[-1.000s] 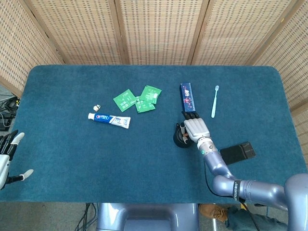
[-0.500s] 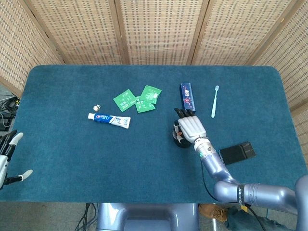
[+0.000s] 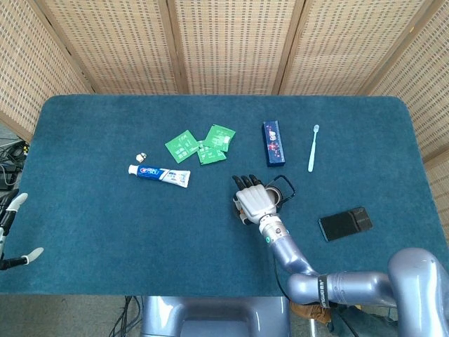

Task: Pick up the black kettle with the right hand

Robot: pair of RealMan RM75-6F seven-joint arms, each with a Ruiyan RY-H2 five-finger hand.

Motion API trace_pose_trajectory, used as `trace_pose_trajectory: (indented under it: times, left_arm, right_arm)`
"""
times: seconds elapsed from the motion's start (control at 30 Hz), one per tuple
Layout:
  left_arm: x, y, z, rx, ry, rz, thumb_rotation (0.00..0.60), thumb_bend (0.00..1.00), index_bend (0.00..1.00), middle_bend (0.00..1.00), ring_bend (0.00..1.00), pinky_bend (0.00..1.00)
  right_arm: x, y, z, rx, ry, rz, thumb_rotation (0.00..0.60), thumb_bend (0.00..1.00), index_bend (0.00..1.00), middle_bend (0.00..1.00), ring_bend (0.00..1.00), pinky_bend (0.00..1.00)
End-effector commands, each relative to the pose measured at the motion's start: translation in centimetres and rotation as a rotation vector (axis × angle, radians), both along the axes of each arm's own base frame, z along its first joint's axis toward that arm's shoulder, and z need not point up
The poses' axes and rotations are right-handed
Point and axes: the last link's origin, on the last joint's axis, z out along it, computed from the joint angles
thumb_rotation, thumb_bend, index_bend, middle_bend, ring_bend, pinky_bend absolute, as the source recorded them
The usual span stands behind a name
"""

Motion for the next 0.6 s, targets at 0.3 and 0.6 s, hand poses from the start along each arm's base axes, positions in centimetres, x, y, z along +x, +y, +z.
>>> trace_pose_trajectory:
  times: [0.3, 0.6]
  left_arm:
    - [-0.1, 0.1, 0.0, -0.004, -0.001, 0.004, 0.6, 0.0, 0.0, 0.0, 0.0, 0.0]
    - [0.1, 0.0, -0.1, -0.009, 0.0, -0.006, 0.6, 0.0, 0.0, 0.0, 0.0, 0.0]
  right_arm:
    - [-0.4, 0.1, -1.4, -0.007, 0.05, 0.02, 0.6, 0.27, 0.25, 0.0, 0.0, 0.0]
    - [0.6, 0.7, 3.0, -0.06, -0.026, 0.057, 0.6, 0.22, 0.22, 0.0, 0.0, 0.0]
